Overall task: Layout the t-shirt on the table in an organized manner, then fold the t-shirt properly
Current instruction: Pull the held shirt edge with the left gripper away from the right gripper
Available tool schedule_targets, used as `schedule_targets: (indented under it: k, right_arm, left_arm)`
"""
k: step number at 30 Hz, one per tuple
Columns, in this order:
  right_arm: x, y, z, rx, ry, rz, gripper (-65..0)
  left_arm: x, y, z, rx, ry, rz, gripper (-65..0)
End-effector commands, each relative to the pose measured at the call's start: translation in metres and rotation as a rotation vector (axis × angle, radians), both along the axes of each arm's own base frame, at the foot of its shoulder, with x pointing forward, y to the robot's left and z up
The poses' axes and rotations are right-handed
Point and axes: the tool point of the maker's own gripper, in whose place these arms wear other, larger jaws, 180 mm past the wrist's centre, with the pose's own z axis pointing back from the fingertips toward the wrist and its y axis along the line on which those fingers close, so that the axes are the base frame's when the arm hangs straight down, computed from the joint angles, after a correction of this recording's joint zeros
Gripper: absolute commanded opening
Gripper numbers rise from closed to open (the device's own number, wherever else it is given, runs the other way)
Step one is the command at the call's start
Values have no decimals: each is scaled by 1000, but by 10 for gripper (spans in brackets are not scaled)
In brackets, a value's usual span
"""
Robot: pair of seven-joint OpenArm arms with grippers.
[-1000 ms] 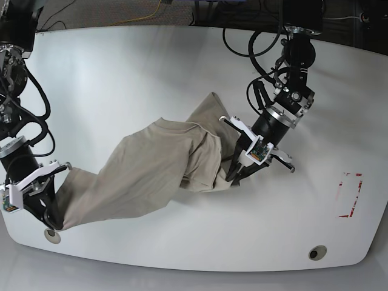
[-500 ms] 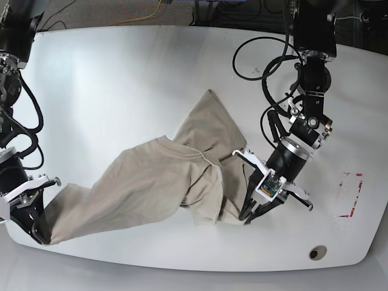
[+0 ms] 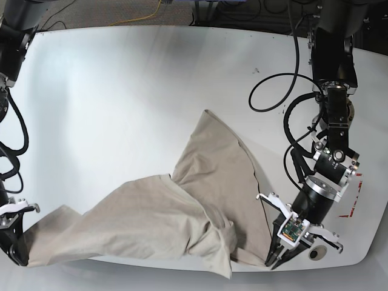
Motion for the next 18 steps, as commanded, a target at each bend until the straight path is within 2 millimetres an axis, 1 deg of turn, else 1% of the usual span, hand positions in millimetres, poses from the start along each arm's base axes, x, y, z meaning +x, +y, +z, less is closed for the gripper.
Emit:
schedule_targets:
  k: [1,4,6,7,9,10,14,16,18]
  right_arm:
    - [-4,-5,34,-9,-93,-8,-650]
    - [-2,-5,42,-8,-113,-7,-650]
    - [1,1,46,-12,-120,8,-650]
    - [6,4,50,-14,-121,16,-650]
    - [10,4,53,-12,-122,18,-650]
    - [13,1,55,-5,-123,13,-650]
    - [18,-8,58,14,-121,-6,-650]
    - [21,-16,63,29,-126,-21,-650]
    - [26,-24,64,43,-112,-39,-650]
  left_arm:
    - [1,9,37,4,-92,18,-650]
    - [5,15,51,23,-117,37,-650]
    - [6,18,60,31,-132,48,-650]
    - [8,21,69,40,-148,57,-650]
    - [9,25,79,48,-168,67,-650]
    - [9,27,86,54,-181,75,-650]
    - [11,36,105,76,-209,105,-650]
    - [12,39,119,82,-232,120,-650]
    - [12,42,133,85,-251,138,-650]
